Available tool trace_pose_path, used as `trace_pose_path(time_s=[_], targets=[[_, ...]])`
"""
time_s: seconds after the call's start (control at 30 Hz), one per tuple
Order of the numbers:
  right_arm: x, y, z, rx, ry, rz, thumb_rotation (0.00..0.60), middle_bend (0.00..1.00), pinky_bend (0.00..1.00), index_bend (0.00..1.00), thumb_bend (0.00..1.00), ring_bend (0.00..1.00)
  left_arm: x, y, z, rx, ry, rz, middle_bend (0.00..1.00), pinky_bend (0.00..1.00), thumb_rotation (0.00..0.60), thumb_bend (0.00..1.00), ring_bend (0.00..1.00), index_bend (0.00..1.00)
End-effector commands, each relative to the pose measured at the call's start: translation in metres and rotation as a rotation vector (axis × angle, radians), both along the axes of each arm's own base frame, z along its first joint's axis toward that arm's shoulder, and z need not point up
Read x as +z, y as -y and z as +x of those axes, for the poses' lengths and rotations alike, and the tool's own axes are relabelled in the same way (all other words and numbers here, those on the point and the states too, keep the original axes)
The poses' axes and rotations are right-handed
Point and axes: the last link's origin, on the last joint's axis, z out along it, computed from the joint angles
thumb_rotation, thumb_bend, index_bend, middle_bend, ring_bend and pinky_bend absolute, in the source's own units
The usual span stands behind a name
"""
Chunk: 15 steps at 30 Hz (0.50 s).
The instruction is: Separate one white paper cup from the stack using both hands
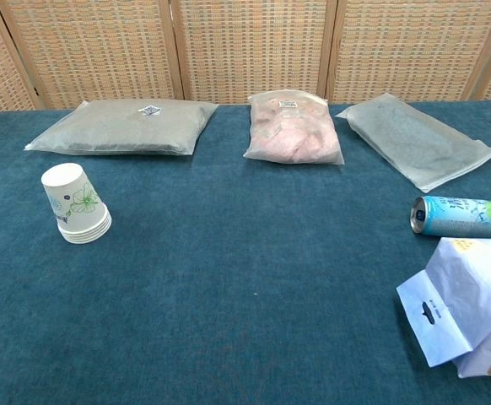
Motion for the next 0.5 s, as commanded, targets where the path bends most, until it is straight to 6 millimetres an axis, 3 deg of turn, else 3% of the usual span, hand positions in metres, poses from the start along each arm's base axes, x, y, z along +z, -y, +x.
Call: trace_pose_path(time_s=[0.03, 0.37, 0.5], targets=[[0.000, 0.000, -0.001, -0.002, 0.000, 0.000, 0.600, 0.00, 0.00, 0.00, 0.00, 0.00, 0.000, 0.000, 0.001, -0.002, 0.000, 0.000, 0.00, 0.00, 0.600, 0.04, 0.00, 0.00], [0.002, 0.000, -0.001, -0.002, 0.006, -0.003, 0.600, 0.00, 0.00, 0.00, 0.00, 0.00, -0.005, -0.003, 0.001, -0.002, -0.006, -0.021, 0.00, 0.00, 0.600, 0.04, 0.00, 0.00], [0.005, 0.001, 0.000, -0.002, 0.017, -0.016, 0.600, 0.00, 0.00, 0.00, 0.00, 0.00, -0.008, -0.022, 0.008, -0.037, -0.009, -0.075, 0.00, 0.00, 0.600, 0.05, 0.00, 0.00]])
